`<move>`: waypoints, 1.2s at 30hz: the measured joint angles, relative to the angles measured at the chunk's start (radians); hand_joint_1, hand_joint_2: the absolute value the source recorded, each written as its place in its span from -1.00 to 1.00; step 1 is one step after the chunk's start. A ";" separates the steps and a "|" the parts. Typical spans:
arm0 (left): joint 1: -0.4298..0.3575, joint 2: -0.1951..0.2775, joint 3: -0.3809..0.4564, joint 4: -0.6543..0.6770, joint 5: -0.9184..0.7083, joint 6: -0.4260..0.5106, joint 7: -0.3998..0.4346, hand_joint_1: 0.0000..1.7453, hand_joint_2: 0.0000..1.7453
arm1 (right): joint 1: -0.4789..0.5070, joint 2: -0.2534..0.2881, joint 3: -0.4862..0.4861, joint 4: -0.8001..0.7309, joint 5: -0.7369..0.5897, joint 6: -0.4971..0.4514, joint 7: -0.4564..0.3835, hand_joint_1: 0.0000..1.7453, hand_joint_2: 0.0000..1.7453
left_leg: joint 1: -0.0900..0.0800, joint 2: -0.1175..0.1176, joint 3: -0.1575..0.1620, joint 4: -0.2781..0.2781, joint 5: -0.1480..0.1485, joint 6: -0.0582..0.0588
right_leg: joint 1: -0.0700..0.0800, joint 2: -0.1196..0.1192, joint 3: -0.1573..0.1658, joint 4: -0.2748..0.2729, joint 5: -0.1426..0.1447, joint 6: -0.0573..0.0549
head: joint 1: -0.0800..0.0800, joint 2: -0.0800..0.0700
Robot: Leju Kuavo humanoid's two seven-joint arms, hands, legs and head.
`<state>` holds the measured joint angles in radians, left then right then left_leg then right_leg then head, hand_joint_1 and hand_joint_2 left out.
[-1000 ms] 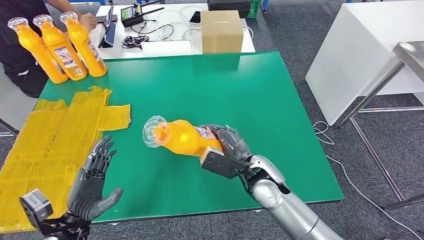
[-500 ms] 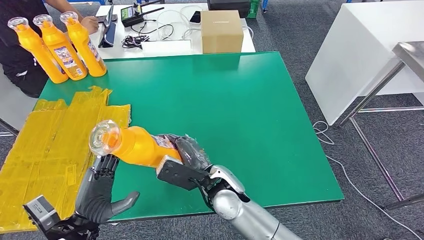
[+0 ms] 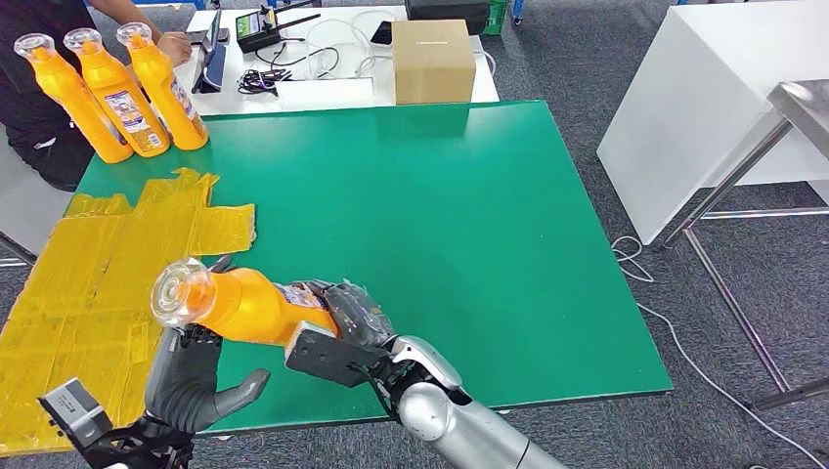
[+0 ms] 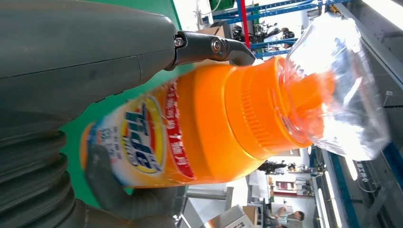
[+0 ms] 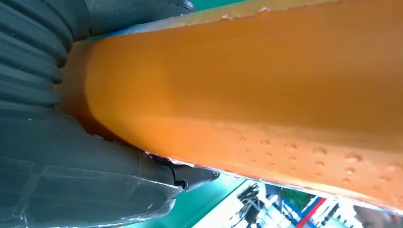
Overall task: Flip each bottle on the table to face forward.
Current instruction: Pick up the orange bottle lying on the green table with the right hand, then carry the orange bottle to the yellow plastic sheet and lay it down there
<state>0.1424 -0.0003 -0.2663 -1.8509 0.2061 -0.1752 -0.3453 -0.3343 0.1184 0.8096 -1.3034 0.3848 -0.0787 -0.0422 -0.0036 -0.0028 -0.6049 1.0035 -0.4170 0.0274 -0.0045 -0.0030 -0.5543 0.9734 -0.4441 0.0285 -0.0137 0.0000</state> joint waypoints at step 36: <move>-0.023 -0.014 0.010 -0.008 0.006 0.080 0.007 -1.00 1.00 | -0.074 0.113 0.113 0.122 0.335 -0.156 0.148 1.00 1.00 | 0.000 0.000 0.000 0.000 0.000 0.000 | 0.000 0.000 -0.001 0.000 0.000 0.000 | 0.000 0.000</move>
<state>0.1198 -0.0145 -0.2561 -1.8585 0.2126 -0.0954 -0.3384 -0.4085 0.2310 0.9230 -1.1811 0.7194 -0.2345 0.1059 -0.0033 -0.0024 -0.6050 1.0034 -0.4169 0.0274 -0.0045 -0.0027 -0.5550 0.9734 -0.4441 0.0285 -0.0140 0.0000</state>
